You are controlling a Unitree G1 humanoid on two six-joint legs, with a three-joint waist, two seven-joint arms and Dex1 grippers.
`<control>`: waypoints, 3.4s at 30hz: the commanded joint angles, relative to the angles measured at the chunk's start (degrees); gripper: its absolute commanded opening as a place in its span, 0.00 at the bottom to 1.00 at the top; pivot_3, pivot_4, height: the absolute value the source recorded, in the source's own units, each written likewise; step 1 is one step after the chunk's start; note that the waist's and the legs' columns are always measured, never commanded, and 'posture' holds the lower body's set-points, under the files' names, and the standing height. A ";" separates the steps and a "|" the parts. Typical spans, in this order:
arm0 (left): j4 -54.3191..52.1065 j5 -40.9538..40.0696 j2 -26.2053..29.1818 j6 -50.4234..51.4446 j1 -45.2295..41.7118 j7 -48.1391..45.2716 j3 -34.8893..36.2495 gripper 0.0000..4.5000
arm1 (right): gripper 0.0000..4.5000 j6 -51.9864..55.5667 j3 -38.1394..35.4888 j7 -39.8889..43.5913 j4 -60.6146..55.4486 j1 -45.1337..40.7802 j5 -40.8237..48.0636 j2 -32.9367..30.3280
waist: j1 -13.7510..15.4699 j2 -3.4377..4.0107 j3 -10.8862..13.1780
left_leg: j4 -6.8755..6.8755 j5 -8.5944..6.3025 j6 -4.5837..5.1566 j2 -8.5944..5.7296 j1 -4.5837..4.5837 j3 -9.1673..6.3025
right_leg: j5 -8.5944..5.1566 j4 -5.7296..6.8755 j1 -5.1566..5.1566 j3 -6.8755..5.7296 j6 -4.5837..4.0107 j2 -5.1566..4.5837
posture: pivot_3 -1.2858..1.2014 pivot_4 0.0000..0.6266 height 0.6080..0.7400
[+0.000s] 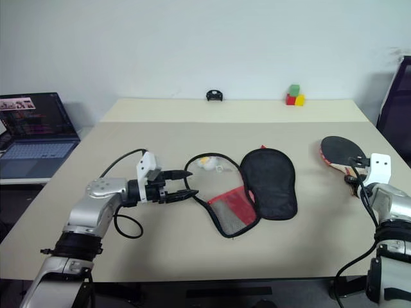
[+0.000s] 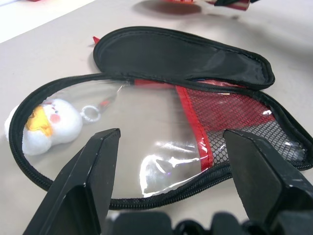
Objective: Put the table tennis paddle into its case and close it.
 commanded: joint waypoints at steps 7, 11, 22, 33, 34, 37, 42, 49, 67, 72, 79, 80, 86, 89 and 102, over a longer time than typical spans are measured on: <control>-1.74 -0.68 0.44 -0.35 -0.99 0.30 1.17 0.81 | 0.26 13.39 -2.30 -1.27 -24.49 4.32 6.94 2.21 | 0.06 0.00 0.00 | 0.00 0.00 0.01 0.00 -0.01 -0.02 | 0.00 -0.01 0.00 -0.01 0.00 0.00 | 0.52 0.24 1.00; -1.85 -0.70 0.54 -0.29 -0.84 0.31 1.22 0.81 | 0.26 21.39 -2.55 -3.93 -35.78 6.22 9.77 5.44 | 0.05 0.01 0.00 | -0.01 -0.01 0.01 0.00 -0.01 -0.03 | 0.00 0.00 -0.01 -0.01 0.00 0.00 | 0.52 0.24 1.00; -1.32 -0.49 0.41 -0.49 -1.16 0.12 0.93 0.81 | 0.26 38.86 -0.56 -15.83 -57.52 9.19 12.72 22.71 | 0.15 0.02 0.01 | -0.01 -0.01 0.01 -0.01 -0.07 -0.15 | 0.00 -0.03 -0.03 -0.06 0.00 0.03 | 0.52 0.24 1.00; -1.16 -0.49 0.44 -0.55 -1.15 0.10 0.98 0.81 | 0.26 40.61 -0.30 -17.88 -59.23 9.63 11.76 25.86 | 0.10 0.03 0.02 | -0.01 0.00 0.01 -0.02 -0.06 -0.18 | -0.01 -0.02 -0.05 -0.09 -0.01 0.05 | 0.52 0.24 1.00; -1.16 -0.49 0.44 -0.55 -1.15 0.10 0.98 0.81 | 0.26 40.64 -0.31 -17.88 -59.24 9.62 11.75 25.87 | 0.09 0.03 0.02 | -0.01 0.00 0.01 -0.02 -0.06 -0.18 | -0.01 -0.02 -0.05 -0.09 -0.01 0.05 | 0.52 0.24 1.00; -1.16 -0.49 0.44 -0.55 -1.15 0.10 0.98 0.81 | 0.26 40.67 -0.32 -17.87 -59.24 9.61 11.74 25.88 | 0.05 0.03 0.02 | -0.01 0.00 0.01 -0.02 -0.06 -0.17 | -0.01 -0.02 -0.05 -0.08 -0.01 0.05 | 0.52 0.24 1.00; -1.56 -0.67 0.21 -0.37 -0.80 1.00 1.40 0.81 | 0.26 34.80 9.32 -19.81 -53.87 11.34 7.22 30.10 | -0.35 0.03 0.02 | -0.03 0.00 0.01 0.01 -0.02 -0.16 | -0.01 0.01 -0.05 -0.05 -0.01 0.10 | 0.52 0.24 1.00; -1.89 -0.80 0.01 -0.24 -0.57 1.32 1.38 0.81 | 0.26 31.12 12.01 -19.44 -50.90 12.71 4.64 30.63 | -0.23 0.03 0.02 | -0.01 0.00 0.01 0.00 -0.01 -0.17 | -0.01 0.00 -0.05 -0.06 -0.01 0.10 | 0.52 0.24 1.00; -2.07 -0.97 0.32 -0.30 0.05 1.48 1.30 0.81 | 0.26 30.25 14.72 -21.61 -57.50 17.41 -0.24 29.81 | 0.10 0.03 0.02 | -0.02 0.00 0.01 0.00 -0.04 -0.24 | -0.01 -0.04 -0.04 -0.11 -0.01 0.10 | 0.52 0.24 1.00; -2.18 -1.03 0.35 -0.19 0.12 1.42 1.31 0.81 | 0.26 28.27 14.78 -22.80 -56.86 17.60 -2.09 30.40 | 0.10 0.03 0.02 | -0.02 0.00 0.01 0.00 -0.04 -0.25 | -0.01 -0.04 -0.04 -0.12 -0.01 0.10 | 0.52 0.24 1.00; -2.39 -1.05 0.53 -0.05 0.33 1.47 1.42 0.81 | 0.26 26.30 15.84 -22.09 -57.10 17.09 -3.15 30.32 | 0.04 0.03 0.02 | -0.02 0.00 0.01 0.00 -0.04 -0.25 | -0.01 -0.04 -0.04 -0.12 -0.01 0.10 | 0.52 0.24 1.00; -2.42 -1.06 0.54 -0.03 0.36 1.47 1.43 0.81 | 0.26 26.21 15.98 -21.94 -57.20 17.10 -3.28 30.24 | 0.02 0.03 0.02 | -0.02 0.00 0.01 0.00 -0.04 -0.25 | -0.01 -0.03 -0.04 -0.11 -0.01 0.10 | 0.52 0.24 1.00; -2.53 -1.06 0.50 0.01 0.47 1.71 1.51 0.81 | 0.26 25.03 16.68 -21.83 -55.95 17.90 -4.87 29.87 | 0.03 0.03 0.02 | -0.02 0.00 0.01 0.00 -0.04 -0.25 | -0.01 -0.04 -0.04 -0.12 -0.01 0.11 | 0.52 0.24 1.00; -2.49 -1.05 0.49 0.04 0.40 1.78 1.50 0.81 | 0.26 24.89 17.03 -22.04 -55.14 17.69 -5.43 30.24 | 0.01 0.03 0.02 | -0.03 0.00 0.01 0.00 -0.04 -0.25 | -0.01 -0.03 -0.04 -0.11 -0.01 0.11 | 0.52 0.24 1.00; -3.05 -1.06 0.55 0.13 1.02 2.20 1.68 0.81 | 1.00 24.36 15.82 -18.33 -61.71 18.57 -2.84 31.89 | 0.02 0.03 0.02 | -0.03 0.00 0.01 0.01 -0.04 -0.26 | -0.01 -0.03 -0.04 -0.12 -0.01 0.11 | 0.52 0.24 1.00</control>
